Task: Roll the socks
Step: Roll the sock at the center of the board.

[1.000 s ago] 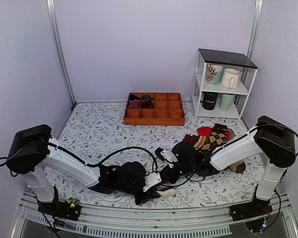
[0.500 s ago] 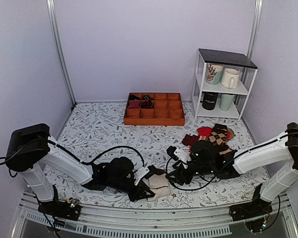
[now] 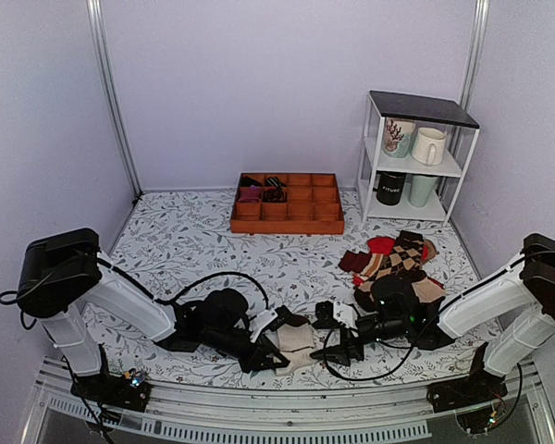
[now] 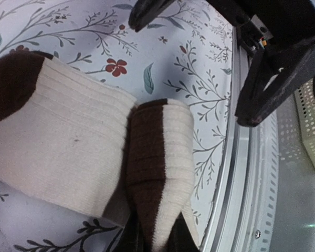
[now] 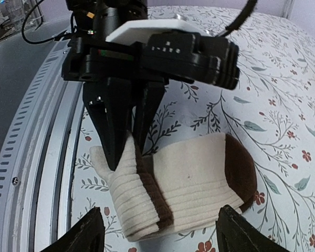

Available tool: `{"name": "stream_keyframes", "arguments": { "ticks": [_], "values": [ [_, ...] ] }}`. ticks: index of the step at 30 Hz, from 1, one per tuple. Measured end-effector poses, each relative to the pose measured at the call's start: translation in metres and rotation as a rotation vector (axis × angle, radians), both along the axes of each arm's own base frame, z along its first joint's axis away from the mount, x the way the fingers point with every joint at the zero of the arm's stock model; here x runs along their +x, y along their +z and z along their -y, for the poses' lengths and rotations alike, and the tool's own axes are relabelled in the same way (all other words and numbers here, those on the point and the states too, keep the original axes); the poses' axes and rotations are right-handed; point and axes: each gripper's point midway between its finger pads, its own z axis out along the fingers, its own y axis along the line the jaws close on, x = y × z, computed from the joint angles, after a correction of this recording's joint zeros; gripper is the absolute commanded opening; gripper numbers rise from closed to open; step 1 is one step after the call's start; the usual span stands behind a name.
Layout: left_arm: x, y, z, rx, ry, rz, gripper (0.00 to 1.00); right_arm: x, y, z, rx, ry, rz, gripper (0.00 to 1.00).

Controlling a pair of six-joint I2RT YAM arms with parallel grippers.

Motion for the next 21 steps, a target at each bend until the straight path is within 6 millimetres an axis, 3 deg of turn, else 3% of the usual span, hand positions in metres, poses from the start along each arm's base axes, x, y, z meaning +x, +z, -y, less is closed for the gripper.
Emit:
{"name": "stream_keyframes", "arguments": {
  "ticks": [8, 21],
  "values": [
    [0.0, 0.0, 0.0, -0.003, -0.005, -0.008, 0.0, -0.008, -0.017, -0.018, -0.011, 0.124, 0.021, 0.71],
    [0.0, 0.0, 0.0, -0.005, -0.008, -0.012, 0.0, -0.019, -0.037, -0.02, -0.053, 0.146, -0.04, 0.53]
  ]
}}
